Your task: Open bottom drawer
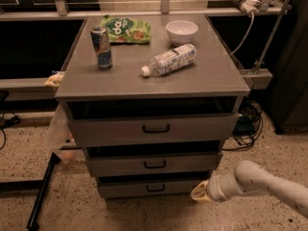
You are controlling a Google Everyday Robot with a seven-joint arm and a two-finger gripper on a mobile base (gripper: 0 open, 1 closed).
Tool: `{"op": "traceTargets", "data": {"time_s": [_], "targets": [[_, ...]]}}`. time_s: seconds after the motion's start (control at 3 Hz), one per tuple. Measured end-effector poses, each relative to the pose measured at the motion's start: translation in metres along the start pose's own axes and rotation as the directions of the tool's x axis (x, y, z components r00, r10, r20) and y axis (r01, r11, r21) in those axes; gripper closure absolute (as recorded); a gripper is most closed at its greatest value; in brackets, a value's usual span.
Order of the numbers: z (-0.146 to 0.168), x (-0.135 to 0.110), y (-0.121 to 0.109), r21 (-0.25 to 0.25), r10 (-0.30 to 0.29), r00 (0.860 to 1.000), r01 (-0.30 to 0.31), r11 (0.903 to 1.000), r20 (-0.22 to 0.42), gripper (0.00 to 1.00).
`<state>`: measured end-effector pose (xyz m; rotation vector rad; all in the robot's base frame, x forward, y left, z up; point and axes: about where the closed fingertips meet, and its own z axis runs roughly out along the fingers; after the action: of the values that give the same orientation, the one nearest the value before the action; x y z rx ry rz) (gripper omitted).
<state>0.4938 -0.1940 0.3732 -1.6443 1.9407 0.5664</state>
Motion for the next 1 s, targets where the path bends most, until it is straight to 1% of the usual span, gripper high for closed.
{"op": "traceTargets", "data": {"time_s": [0.33, 0.67, 1.0], "targets": [[0.025, 0.02, -0.004, 0.015, -0.02, 1.0, 0.02, 0.9997, 0.011, 1.0], [0.063, 0.039, -0.017, 0.027, -0.047, 0.998, 0.046, 0.9986, 0.041, 1.0], [0.09, 0.054, -0.029, 0.04, -0.06, 0.996, 0.057, 0.9976, 0.067, 0.81]]}}
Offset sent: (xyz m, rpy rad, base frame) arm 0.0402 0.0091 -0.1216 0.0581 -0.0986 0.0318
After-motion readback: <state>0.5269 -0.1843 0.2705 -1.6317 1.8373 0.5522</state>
